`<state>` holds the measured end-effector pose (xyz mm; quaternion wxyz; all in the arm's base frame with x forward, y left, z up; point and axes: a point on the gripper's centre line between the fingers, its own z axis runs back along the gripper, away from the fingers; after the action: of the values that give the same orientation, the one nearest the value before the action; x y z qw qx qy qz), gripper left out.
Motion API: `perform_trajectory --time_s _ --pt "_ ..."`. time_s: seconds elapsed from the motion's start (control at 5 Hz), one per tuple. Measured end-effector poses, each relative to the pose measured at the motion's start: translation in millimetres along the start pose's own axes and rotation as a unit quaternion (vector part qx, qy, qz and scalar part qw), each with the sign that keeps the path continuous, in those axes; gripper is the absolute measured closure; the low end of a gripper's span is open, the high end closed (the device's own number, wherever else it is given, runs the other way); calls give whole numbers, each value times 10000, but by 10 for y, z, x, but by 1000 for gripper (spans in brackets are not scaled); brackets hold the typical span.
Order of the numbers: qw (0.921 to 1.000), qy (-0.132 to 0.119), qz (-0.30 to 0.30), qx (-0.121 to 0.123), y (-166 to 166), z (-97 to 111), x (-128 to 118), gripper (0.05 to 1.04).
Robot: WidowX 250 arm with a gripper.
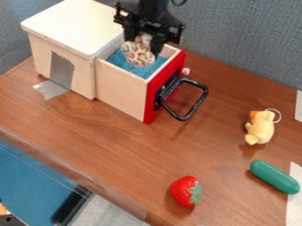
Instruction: Puting the object into the drawer
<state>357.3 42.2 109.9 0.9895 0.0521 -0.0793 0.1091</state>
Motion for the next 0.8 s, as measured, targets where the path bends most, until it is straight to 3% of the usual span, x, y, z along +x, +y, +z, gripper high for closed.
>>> perform_trajectory --time_s 0.2,0.4,0.6,0.8 --pt "9999 82 73 72 101 -73 88 517" --pt "9997 110 183 72 205 -140 161 442" --pt "9996 185 223 -35 255 -251 188 151" --pt "9992 177 341 -64 267 -254 206 77"
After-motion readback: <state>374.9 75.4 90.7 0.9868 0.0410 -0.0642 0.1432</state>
